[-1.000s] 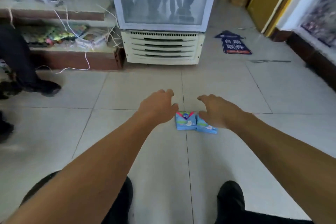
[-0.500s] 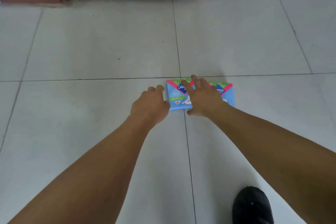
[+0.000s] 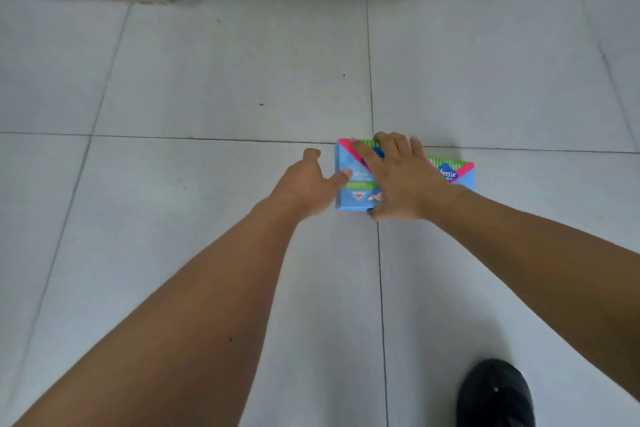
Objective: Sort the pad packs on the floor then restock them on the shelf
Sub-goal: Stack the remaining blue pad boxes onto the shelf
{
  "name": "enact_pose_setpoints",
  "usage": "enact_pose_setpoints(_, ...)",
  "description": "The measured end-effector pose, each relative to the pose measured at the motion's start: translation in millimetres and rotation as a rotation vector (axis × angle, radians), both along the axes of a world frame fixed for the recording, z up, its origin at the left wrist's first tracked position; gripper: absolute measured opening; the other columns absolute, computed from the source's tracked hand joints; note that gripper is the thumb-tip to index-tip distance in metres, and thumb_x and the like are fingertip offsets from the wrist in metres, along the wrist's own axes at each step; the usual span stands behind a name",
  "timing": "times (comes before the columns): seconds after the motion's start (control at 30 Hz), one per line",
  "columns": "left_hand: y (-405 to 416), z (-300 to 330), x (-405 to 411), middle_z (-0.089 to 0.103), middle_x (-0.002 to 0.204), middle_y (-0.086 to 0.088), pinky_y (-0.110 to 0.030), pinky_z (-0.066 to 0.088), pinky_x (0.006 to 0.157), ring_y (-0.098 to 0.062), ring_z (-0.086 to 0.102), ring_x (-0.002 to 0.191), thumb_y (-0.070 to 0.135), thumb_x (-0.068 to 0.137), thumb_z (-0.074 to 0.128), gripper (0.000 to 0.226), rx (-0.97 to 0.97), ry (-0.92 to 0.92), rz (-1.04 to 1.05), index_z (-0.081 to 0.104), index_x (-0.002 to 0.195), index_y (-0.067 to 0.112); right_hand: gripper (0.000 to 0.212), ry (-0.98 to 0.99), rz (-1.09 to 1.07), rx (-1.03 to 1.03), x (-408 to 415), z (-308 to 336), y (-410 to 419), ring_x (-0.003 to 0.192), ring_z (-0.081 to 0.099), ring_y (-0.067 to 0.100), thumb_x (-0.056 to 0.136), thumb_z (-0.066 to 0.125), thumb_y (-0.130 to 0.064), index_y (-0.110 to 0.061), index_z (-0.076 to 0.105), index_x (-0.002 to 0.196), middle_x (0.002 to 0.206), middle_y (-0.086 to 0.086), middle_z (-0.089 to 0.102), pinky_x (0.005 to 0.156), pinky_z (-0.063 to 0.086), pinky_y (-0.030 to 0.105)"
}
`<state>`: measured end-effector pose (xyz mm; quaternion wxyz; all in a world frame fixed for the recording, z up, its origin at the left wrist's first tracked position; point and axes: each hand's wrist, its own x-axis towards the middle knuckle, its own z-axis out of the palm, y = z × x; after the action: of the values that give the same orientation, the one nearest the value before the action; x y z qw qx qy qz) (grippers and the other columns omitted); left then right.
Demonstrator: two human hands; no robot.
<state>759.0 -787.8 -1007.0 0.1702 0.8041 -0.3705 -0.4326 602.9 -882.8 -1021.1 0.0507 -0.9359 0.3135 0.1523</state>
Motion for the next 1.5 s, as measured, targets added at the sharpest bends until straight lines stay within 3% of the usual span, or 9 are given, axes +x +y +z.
enact_pose_setpoints(0.2,63.2,131.4,22.0,0.070,0.106,-0.004,-0.025,0.051,0.068,-0.017,0.069,0.092,0.030,0.079,0.080,0.071,-0.187,0.278,0.105,0.041,0.137,0.019,0.112,-0.211,0.165,-0.150,26.1,134.7,47.5,0.123,0.036,0.041,0.052,0.060,-0.057,-0.023,0.016,0.149,0.134,0.021,0.037,0.103,0.032,0.056)
enact_pose_setpoints(0.4,167.7,267.6,41.6,0.070,0.107,-0.014,-0.053,0.053,0.090,-0.029,0.069,0.098,0.020,0.082,0.077,0.060,-0.384,0.268,0.172,0.043,0.132,0.020,0.120,-0.289,0.283,-0.235,48.9,281.2,136.3,0.137,0.018,0.035,0.063,0.067,-0.070,-0.027,0.001,0.153,0.147,0.013,0.019,0.114,0.020,0.051)
enact_pose_setpoints(0.57,258.8,331.7,57.3,0.070,0.103,-0.014,-0.051,0.054,0.089,-0.032,0.070,0.095,0.014,0.085,0.073,0.050,-0.546,0.188,0.239,0.043,0.123,0.026,0.106,-0.555,0.116,0.084,55.2,355.7,213.5,0.148,0.000,0.025,0.077,0.066,-0.064,-0.032,0.000,0.154,0.160,0.005,-0.001,0.120,0.014,0.044)
enact_pose_setpoints(0.7,325.9,361.7,70.9,0.072,0.099,-0.009,-0.051,0.055,0.088,-0.032,0.069,0.095,0.015,0.088,0.071,0.047,-0.652,0.108,0.304,0.047,0.127,0.028,0.083,-0.778,-0.145,0.433,67.8,385.0,260.1,0.133,0.044,0.026,0.091,0.056,-0.052,-0.028,0.006,0.154,0.155,0.006,0.032,0.106,0.036,0.035)
enact_pose_setpoints(0.8,364.6,377.1,82.4,0.072,0.099,-0.005,-0.050,0.056,0.087,-0.033,0.068,0.098,0.020,0.086,0.072,0.049,-0.708,0.068,0.339,0.050,0.129,0.026,0.052,-0.859,-0.110,0.551,87.0,399.3,294.5,0.110,0.061,0.017,0.095,0.054,-0.045,-0.032,0.033,0.140,0.130,-0.005,0.060,0.087,0.048,0.034)
enact_pose_setpoints(1.03,463.1,401.7,88.2,0.068,0.117,-0.001,-0.028,0.056,0.066,-0.018,0.069,0.098,0.014,0.088,0.070,0.049,-0.795,-0.117,0.581,0.047,0.130,0.021,0.037,-0.939,0.111,0.704,144.7,418.7,377.2,0.101,0.065,0.016,0.096,0.056,-0.029,-0.024,0.045,0.131,0.116,-0.008,0.062,0.090,0.052,0.045)
enact_pose_setpoints(1.23,556.8,438.1,69.6,0.062,0.128,-0.001,-0.043,0.056,0.090,-0.018,0.064,0.111,0.035,0.082,0.075,0.077,-0.845,-0.335,0.871,0.031,0.144,0.021,0.037,-0.942,0.374,0.762,185.1,439.9,450.0,0.099,0.064,0.014,0.093,0.059,-0.023,-0.025,0.045,0.127,0.109,-0.009,0.063,0.088,0.050,0.036)
enact_pose_setpoints(1.37,627.1,459.8,48.2,0.061,0.115,0.006,-0.027,0.056,0.075,-0.014,0.064,0.104,0.033,0.086,0.071,0.072,-0.748,-0.509,1.022,0.030,0.144,0.029,0.036,-0.867,0.543,0.850,198.9,457.0,512.4,0.096,0.065,0.009,0.090,0.061,-0.031,-0.031,0.043,0.121,0.110,-0.010,0.066,0.085,0.052,0.038)
enact_pose_setpoints(1.5,689.9,468.0,17.0,0.062,0.116,0.004,-0.045,0.059,0.081,-0.017,0.068,0.099,0.046,0.075,0.075,0.079,-0.726,-0.563,1.186,0.034,0.142,0.037,0.035,-0.858,0.700,0.891,197.6,471.3,574.1,0.087,0.061,0.000,0.091,0.061,-0.030,-0.027,0.045,0.122,0.107,-0.012,0.062,0.069,0.046,0.019)
